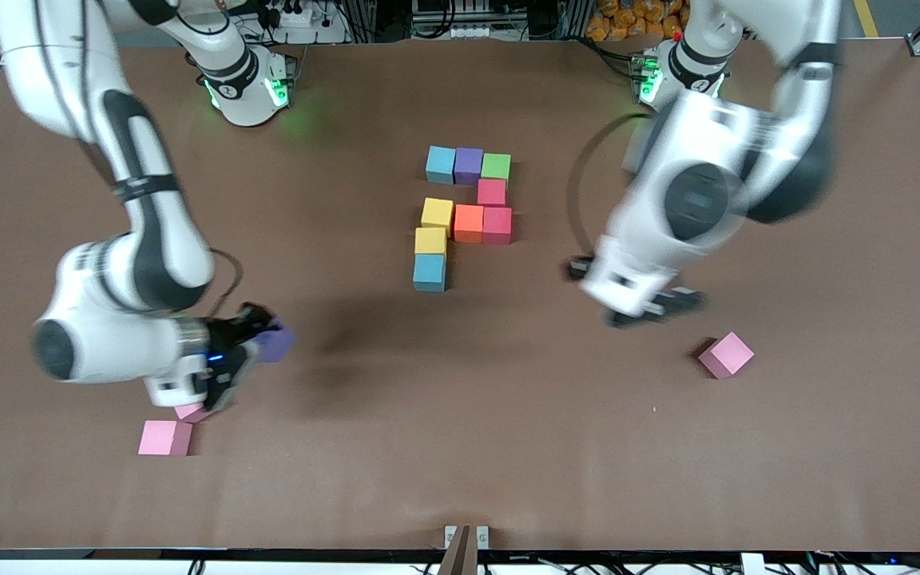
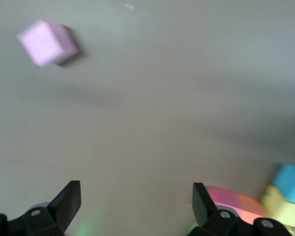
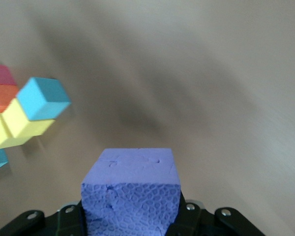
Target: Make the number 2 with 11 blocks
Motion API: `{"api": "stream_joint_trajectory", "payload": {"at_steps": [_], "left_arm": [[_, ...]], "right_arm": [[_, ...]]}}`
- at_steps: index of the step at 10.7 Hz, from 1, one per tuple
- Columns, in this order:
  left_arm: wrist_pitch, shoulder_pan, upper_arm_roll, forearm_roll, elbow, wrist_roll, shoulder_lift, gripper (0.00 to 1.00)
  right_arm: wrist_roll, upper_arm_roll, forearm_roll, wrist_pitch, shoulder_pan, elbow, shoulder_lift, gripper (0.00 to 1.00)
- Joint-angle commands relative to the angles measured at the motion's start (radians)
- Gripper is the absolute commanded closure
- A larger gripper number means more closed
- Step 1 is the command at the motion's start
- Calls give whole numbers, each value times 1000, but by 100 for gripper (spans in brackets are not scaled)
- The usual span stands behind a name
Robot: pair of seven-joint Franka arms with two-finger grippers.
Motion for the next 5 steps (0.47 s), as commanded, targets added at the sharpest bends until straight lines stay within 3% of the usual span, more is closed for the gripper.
{"api": "stream_joint_trajectory", "payload": {"at_steps": [1, 3, 5], "left_arm": [[52, 106, -36, 107, -112, 166, -44, 0], [182, 199, -38, 109, -203, 394, -48, 0], [374, 246, -36, 110, -364, 558, -87, 0]], "right_arm": [[13, -11, -13, 38, 154, -6, -9, 76], [14, -14, -60, 144, 284, -14, -5, 76], [16, -14, -122, 216, 395, -34, -4, 76]]}}
